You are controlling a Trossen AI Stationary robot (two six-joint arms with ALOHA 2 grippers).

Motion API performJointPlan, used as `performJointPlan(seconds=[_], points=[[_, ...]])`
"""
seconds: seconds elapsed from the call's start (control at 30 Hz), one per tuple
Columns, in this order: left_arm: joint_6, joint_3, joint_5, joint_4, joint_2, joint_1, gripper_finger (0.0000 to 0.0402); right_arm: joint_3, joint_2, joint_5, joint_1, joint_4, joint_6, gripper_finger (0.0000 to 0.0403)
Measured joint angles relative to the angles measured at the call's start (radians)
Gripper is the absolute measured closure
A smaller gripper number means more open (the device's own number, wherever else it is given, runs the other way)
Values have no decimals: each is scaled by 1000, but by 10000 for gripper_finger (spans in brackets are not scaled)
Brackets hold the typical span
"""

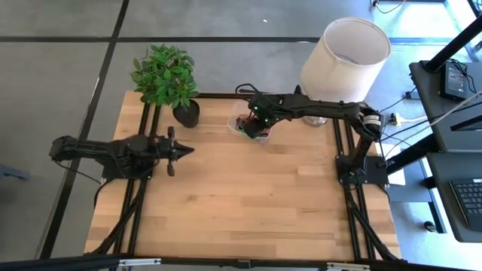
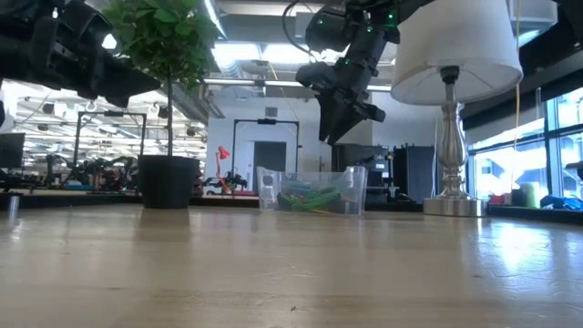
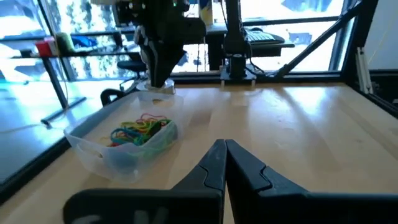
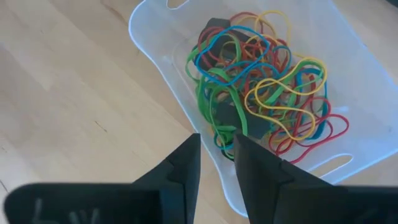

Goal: Pick and place rubber bands into bin
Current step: Return to Home Position

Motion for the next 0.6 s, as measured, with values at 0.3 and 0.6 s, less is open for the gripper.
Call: performJointPlan(seconds=[0.3,0.6], points=[[70,0,80,-97,-152,22,400,0,0,0,0,5,9,302],[103,0,120,-155,-222,31,400,0,0,19,0,5,39,302]])
